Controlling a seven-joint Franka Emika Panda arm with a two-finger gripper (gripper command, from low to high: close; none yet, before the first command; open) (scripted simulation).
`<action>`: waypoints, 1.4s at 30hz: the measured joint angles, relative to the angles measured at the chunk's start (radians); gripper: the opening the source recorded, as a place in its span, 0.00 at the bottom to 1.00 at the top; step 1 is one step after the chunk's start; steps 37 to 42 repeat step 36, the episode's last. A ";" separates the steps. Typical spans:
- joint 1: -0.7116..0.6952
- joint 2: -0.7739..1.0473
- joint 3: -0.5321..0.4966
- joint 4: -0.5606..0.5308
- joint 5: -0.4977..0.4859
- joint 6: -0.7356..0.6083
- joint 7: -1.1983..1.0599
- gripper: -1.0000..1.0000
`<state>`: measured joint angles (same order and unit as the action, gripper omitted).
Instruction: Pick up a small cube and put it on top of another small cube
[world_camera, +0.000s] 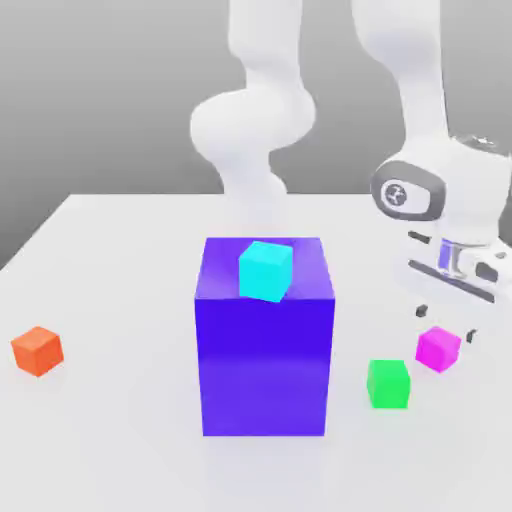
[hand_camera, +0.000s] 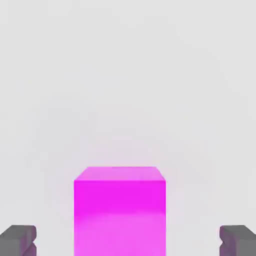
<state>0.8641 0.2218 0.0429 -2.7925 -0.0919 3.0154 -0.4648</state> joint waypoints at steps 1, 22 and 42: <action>0.010 0.036 -0.011 0.006 -0.005 0.030 0.005 0.50; -0.130 -0.300 -0.051 -0.051 0.101 -0.253 0.024 0.00; -0.225 -0.152 -0.106 -0.052 0.114 -0.104 0.098 1.00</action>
